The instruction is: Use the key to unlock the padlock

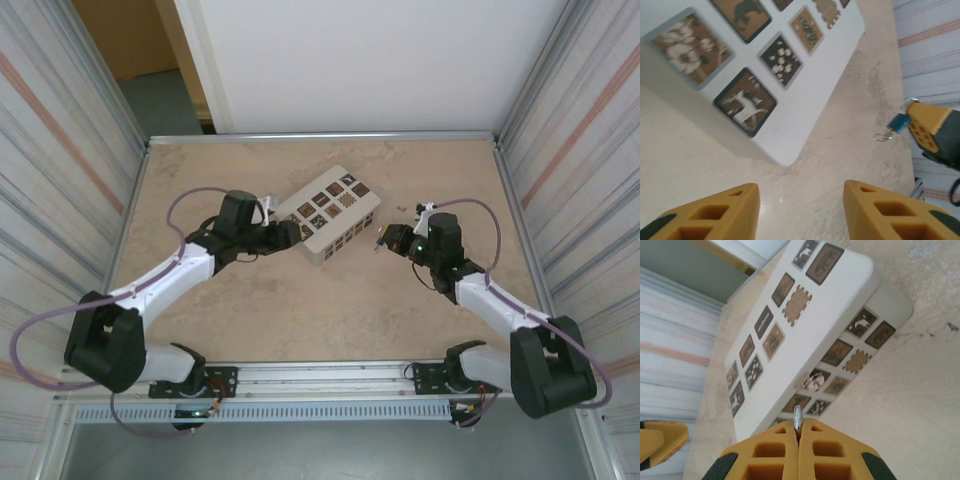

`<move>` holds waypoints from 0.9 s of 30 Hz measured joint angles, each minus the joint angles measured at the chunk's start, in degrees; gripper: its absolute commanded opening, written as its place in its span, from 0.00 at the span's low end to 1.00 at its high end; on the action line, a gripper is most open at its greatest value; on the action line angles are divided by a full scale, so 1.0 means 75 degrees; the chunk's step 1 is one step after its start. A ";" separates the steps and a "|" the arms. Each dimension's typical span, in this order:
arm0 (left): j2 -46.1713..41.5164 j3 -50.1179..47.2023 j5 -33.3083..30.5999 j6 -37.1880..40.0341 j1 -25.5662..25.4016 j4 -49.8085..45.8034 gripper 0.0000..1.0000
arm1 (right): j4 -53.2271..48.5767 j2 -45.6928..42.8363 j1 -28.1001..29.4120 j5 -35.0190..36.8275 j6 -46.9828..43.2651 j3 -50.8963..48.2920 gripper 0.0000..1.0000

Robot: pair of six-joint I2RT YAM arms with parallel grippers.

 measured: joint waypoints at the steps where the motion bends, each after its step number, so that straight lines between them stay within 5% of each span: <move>1: -0.0184 -0.0172 -0.0082 -0.0012 0.0000 -0.0038 0.54 | -0.0268 -0.0204 0.0050 -0.0017 -0.0082 0.0000 0.00; 14: -0.2328 -0.1571 -0.1000 -0.0064 0.0000 -0.0723 0.61 | -0.3229 -0.1932 0.0833 0.0277 -0.1005 0.0009 0.00; 27: -0.5228 -0.3031 -0.2328 -0.0638 0.0070 -0.1760 0.79 | -0.4794 -0.1562 0.2057 0.0746 -0.1343 0.0498 0.00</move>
